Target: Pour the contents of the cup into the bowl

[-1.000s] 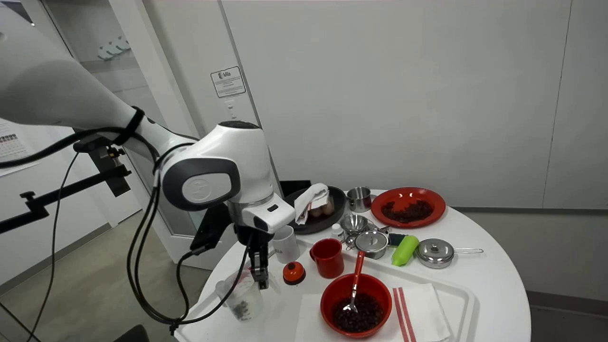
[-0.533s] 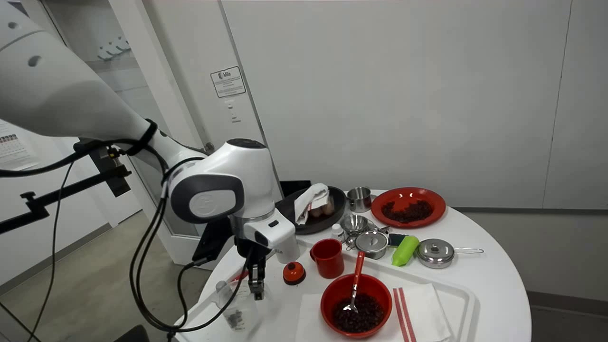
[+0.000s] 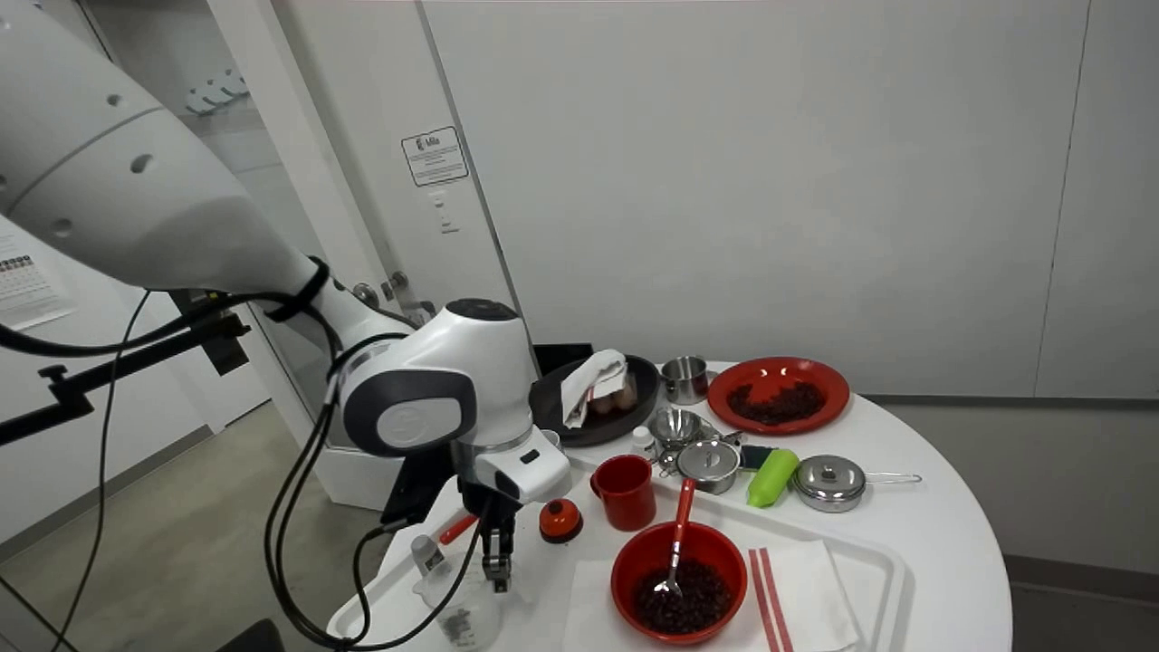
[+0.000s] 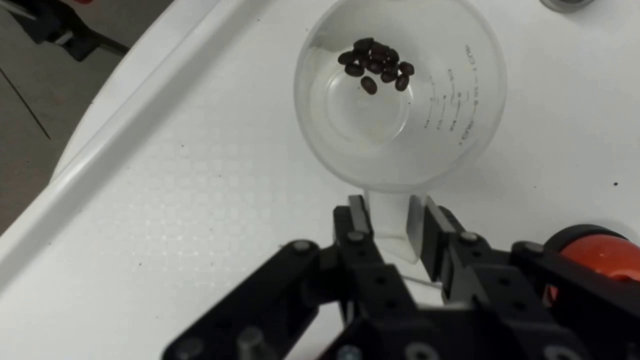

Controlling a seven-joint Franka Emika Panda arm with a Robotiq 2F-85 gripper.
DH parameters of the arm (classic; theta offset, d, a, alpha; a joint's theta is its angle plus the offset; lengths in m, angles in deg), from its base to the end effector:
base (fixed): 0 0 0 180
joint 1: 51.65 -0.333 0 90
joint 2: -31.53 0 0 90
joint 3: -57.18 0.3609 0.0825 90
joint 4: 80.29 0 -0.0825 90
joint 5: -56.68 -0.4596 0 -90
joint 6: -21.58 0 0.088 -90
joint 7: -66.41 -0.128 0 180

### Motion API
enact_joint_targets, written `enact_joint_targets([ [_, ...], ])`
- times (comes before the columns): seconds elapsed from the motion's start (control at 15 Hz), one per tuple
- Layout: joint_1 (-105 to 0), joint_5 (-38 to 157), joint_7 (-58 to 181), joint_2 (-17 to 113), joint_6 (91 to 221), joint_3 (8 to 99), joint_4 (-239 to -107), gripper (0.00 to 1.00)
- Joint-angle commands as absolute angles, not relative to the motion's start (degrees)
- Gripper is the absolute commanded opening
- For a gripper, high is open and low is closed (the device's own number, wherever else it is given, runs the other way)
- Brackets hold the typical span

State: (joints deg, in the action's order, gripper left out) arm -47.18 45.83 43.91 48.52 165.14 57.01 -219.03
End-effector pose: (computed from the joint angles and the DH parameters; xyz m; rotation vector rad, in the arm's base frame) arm 0.5060 -0.0402 0.1253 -2.9070 0.9603 0.3439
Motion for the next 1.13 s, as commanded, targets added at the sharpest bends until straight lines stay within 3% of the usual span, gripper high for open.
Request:
enact_joint_targets([
  [0.0,-48.49,42.93,44.59,51.83,167.20,56.32,-217.63,0.07],
  [0.4,-48.11,40.05,45.20,55.11,168.89,56.64,-216.50,0.07],
  [0.47,-48.23,39.78,44.78,55.15,169.03,56.47,-216.47,0.52],
  [0.6,-48.13,39.15,45.10,54.78,169.03,56.50,-216.62,0.58],
  [1.0,-48.73,39.73,44.41,54.15,168.40,55.81,-216.92,0.99],
  [1.07,-48.75,39.75,44.40,54.10,168.40,55.75,-216.92,0.84],
])
